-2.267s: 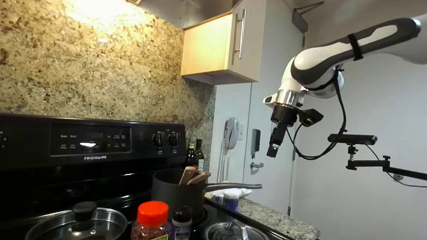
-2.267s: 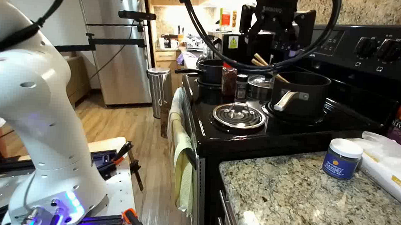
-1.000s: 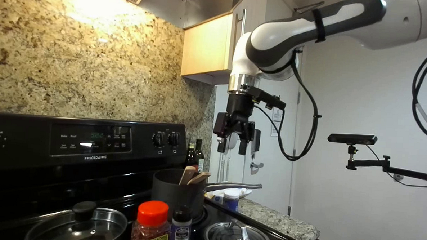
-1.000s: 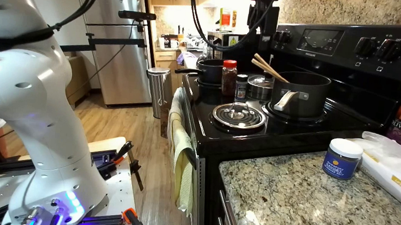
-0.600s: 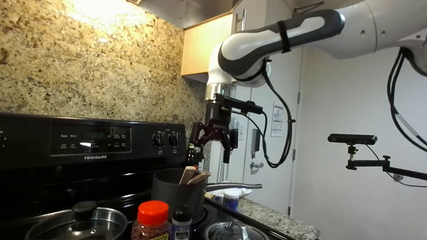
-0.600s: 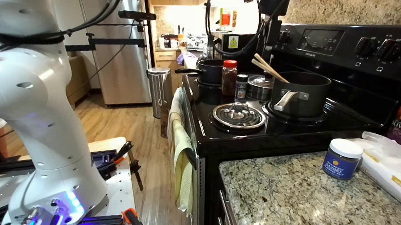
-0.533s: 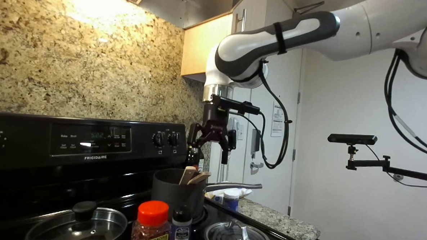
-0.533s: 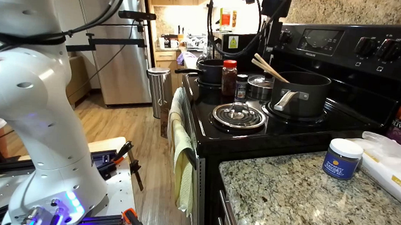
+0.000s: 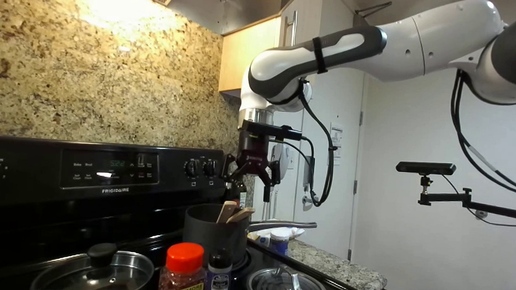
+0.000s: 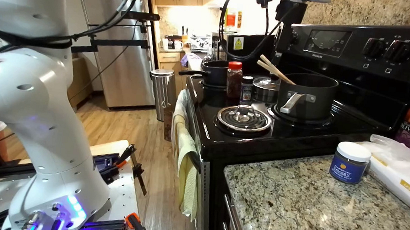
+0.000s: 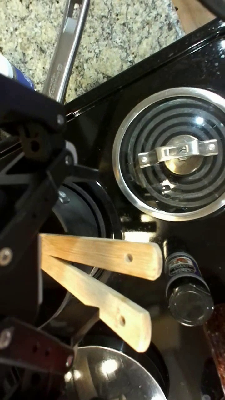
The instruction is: Remove one wooden spatula from the black pot
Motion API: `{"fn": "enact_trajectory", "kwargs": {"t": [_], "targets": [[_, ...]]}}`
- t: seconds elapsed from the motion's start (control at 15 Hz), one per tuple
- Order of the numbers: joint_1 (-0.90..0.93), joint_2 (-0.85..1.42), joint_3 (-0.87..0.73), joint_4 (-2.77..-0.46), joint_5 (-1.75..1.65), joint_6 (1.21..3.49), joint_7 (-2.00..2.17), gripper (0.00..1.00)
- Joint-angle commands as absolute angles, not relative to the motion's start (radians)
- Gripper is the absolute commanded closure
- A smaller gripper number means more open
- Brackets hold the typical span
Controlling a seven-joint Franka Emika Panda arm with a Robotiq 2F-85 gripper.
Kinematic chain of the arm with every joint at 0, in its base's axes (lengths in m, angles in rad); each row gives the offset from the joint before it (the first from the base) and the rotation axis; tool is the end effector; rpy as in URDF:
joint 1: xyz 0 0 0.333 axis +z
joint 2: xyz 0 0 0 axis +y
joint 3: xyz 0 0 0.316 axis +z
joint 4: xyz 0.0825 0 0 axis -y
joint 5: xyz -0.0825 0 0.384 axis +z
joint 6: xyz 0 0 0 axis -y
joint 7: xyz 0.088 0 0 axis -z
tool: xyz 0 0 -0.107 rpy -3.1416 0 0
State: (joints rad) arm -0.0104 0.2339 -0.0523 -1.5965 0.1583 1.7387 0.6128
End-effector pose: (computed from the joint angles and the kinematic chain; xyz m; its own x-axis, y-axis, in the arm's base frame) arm 0.6237 -0.0220 0.4889 0.7532 -0.6388 -0.1568 -0.6530 -0.7549 -0.0614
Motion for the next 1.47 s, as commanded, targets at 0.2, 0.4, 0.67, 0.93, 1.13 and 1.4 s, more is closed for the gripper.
{"fn": "enact_trajectory", "kwargs": {"t": [0.2, 0.4, 0.67, 0.93, 1.13, 1.4], "targets": [[-0.024, 0.228, -0.067, -1.600, 0.233, 1.674, 0.600, 0.00], [-0.008, 0.233, -0.055, -1.612, 0.219, 1.647, 0.591, 0.00], [-0.003, 0.234, -0.051, -1.627, 0.221, 1.624, 0.592, 0.00], [-0.007, 0.229, -0.055, -1.633, 0.225, 1.627, 0.593, 0.00], [-0.012, 0.224, -0.057, -1.638, 0.236, 1.643, 0.585, 0.00], [-0.023, 0.217, -0.061, -1.649, 0.267, 1.663, 0.562, 0.00]]}}
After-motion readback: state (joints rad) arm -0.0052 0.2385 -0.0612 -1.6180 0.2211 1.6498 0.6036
